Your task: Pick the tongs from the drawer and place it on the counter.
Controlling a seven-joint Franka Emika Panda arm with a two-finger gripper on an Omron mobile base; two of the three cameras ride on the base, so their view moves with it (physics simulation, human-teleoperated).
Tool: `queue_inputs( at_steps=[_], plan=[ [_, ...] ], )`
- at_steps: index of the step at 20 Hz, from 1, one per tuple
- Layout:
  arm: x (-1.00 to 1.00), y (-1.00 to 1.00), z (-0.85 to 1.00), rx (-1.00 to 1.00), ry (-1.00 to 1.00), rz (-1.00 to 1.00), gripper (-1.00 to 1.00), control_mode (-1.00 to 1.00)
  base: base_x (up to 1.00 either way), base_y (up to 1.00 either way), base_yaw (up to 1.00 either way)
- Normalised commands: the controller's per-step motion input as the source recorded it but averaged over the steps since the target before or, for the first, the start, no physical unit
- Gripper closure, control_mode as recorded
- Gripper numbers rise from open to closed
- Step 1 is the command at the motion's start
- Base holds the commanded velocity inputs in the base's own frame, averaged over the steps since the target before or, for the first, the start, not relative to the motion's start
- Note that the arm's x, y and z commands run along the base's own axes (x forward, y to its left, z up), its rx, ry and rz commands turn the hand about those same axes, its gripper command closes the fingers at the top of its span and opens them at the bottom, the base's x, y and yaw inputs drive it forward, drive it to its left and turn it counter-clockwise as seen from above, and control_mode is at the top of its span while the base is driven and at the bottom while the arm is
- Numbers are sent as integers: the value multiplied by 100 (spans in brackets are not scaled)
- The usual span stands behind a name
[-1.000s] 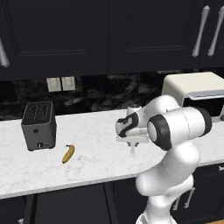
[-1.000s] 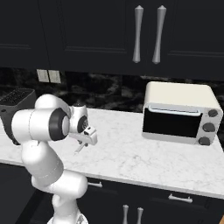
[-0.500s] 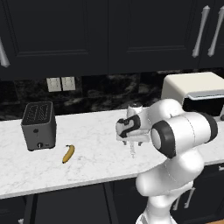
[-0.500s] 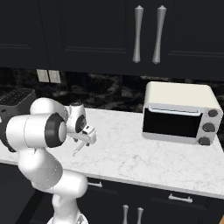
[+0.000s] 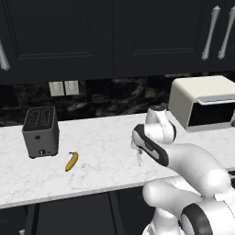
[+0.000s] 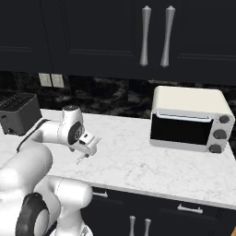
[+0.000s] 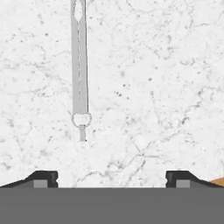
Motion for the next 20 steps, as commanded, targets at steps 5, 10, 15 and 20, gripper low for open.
queue_inputs(
  at_steps=[5, 10, 15, 20],
  plan=[
    [-85, -26, 100, 1, 0, 4, -100, -100, 0, 0, 0],
    [-16, -82, 67, 9, 0, 12, -100, -100, 0, 0, 0],
    [14, -100, 42, 23, -5, 17, -100, -100, 0, 0, 0],
    [10, -79, 75, 23, -2, 17, -100, -100, 0, 0, 0]
  ],
)
